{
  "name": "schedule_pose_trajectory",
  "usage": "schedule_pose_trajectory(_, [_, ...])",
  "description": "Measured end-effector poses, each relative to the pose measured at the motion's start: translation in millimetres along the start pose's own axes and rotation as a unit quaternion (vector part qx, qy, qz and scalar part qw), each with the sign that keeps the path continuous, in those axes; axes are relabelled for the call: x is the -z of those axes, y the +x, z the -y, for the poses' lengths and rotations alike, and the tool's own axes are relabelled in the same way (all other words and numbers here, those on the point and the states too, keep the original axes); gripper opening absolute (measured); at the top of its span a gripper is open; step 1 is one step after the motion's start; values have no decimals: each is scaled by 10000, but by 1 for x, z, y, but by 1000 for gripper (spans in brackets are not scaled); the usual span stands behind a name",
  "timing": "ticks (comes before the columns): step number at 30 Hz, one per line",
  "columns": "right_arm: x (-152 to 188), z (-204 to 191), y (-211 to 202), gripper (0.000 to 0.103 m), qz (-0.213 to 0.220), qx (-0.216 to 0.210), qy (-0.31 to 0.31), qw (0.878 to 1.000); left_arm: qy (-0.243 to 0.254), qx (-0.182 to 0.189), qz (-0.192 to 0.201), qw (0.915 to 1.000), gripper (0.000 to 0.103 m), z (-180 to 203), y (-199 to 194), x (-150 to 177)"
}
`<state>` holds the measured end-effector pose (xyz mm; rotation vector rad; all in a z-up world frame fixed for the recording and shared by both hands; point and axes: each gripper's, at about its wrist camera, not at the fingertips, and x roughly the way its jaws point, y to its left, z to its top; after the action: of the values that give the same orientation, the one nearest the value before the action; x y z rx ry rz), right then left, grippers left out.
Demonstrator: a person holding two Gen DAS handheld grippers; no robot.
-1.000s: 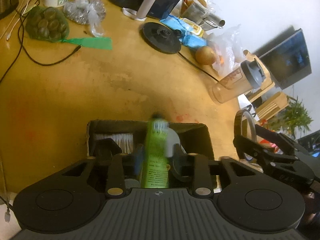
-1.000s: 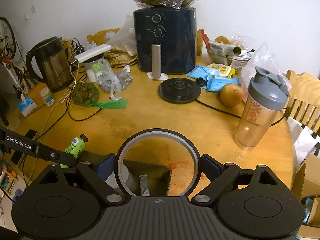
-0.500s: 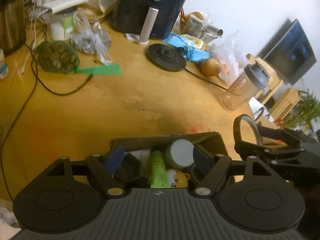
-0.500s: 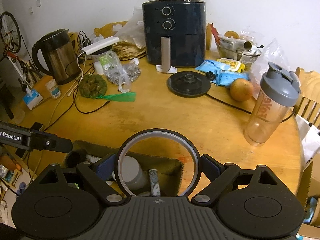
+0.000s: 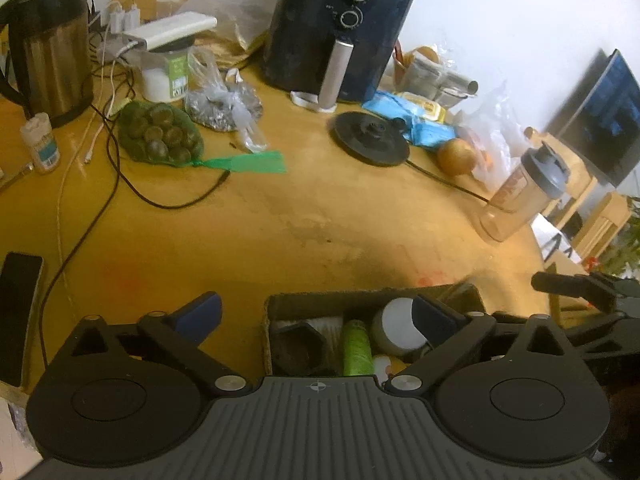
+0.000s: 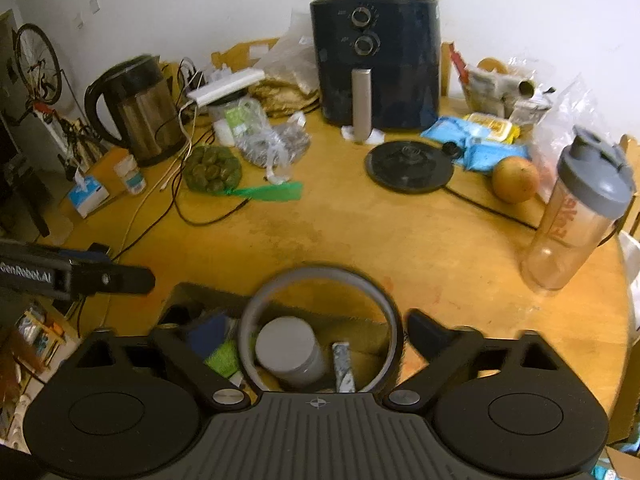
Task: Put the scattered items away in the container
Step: 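Lower the tube and ring into the box and open both grippers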
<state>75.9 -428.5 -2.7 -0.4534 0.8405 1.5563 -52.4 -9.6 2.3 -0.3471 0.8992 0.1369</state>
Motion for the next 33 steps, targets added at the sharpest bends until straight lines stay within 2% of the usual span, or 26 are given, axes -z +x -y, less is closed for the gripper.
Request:
schedule_pose_trajectory(3, [2,-3,8,103,-215,5,-79,9997,133,-69,47,9999,103,4,-1,0])
schedule_pose_trajectory(6, [5,-3,10,103,-242,-46,-132,9996,396,-333,84,9986,103,10,-1,-1])
schedule_pose_trajectory(11, [6,-4,3,103,142,45,-292,9995,1027,-892,164,9906,103,24,-2,-3])
schedule_pose_trajectory(17, [0,-2,-7,103,359,133,-351,9987,1137,-900,179,9893,103,29,-4,-7])
schedule_pose_trajectory(21, [-6,-5,-10,103,287,426,-481,9975,1211,-920,64,9883,103,34,-3,-10])
schedule_pose_trajectory(23, [-7,-8,-13,103,311,528,-567,9965,1210,-808,29,9893,103,35,-4,-11])
schedule_pose_trajectory(27, [-6,-9,-17,103,323,1021,-510,9929,1080,-493,-202,9927,103,35,-2,-11])
schedule_pose_trajectory(29, [-7,-4,-16,103,126,889,-386,9952,985,-472,-301,9936,103,34,-1,-10])
schedule_pose_trajectory(31, [-8,2,-10,103,-207,677,-186,9973,823,-470,-436,9945,103,31,1,-9])
schedule_pose_trajectory(33, [-8,6,-2,103,-599,652,-35,9961,669,-524,-638,9943,103,29,5,-9])
